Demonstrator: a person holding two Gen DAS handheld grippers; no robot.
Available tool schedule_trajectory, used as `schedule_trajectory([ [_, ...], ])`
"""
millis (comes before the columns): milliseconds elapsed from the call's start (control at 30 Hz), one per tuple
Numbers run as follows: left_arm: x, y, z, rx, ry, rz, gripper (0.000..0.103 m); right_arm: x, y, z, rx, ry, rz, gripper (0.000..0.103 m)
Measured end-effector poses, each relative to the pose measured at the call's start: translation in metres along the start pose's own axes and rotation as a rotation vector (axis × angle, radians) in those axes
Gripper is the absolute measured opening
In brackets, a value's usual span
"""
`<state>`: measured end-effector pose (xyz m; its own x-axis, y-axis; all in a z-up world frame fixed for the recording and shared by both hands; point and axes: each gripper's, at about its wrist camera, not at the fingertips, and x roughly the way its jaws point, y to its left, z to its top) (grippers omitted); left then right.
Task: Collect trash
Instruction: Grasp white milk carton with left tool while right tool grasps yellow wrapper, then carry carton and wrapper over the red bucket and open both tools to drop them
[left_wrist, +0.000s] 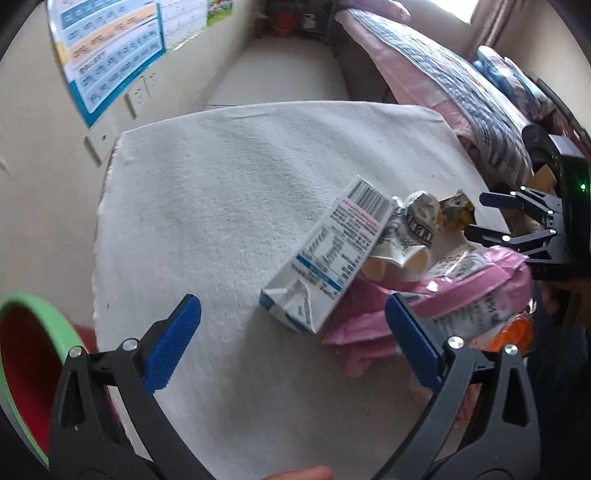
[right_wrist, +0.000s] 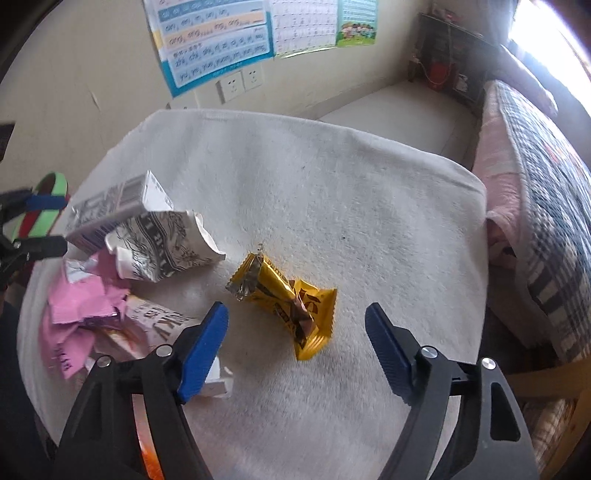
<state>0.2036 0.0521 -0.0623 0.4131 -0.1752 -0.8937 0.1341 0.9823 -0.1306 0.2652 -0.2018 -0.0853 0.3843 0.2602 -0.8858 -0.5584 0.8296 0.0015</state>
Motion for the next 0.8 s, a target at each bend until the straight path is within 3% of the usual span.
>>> schedule_trajectory([
  [233,0.024,0.008,0.012,0.053,0.047,-0.070,0.093,0.016,-0.001,0.002,-0.024,0.024,0.019,0.048],
  [300,0.029,0.004,0.013,0.077,0.059,-0.078,0.076,0.017,-0.001,0.003,-0.026,0.027,0.022,0.038],
  [333,0.031,0.003,0.013,0.084,0.067,-0.079,0.073,0.017,-0.001,0.003,-0.027,0.027,0.024,0.037],
  [400,0.035,-0.001,0.012,0.093,0.079,-0.079,0.053,0.017,-0.001,0.003,-0.028,0.027,0.031,0.031],
  [433,0.036,-0.004,0.011,0.096,0.084,-0.078,0.052,0.017,0.000,0.003,-0.027,0.027,0.035,0.028],
  [567,0.032,-0.008,0.006,0.085,0.070,-0.066,0.045,0.011,-0.005,0.001,0.002,0.011,0.046,0.025],
  [800,0.006,-0.011,-0.004,0.046,-0.005,-0.022,0.040,-0.008,-0.009,-0.002,0.045,-0.025,0.046,0.023],
])
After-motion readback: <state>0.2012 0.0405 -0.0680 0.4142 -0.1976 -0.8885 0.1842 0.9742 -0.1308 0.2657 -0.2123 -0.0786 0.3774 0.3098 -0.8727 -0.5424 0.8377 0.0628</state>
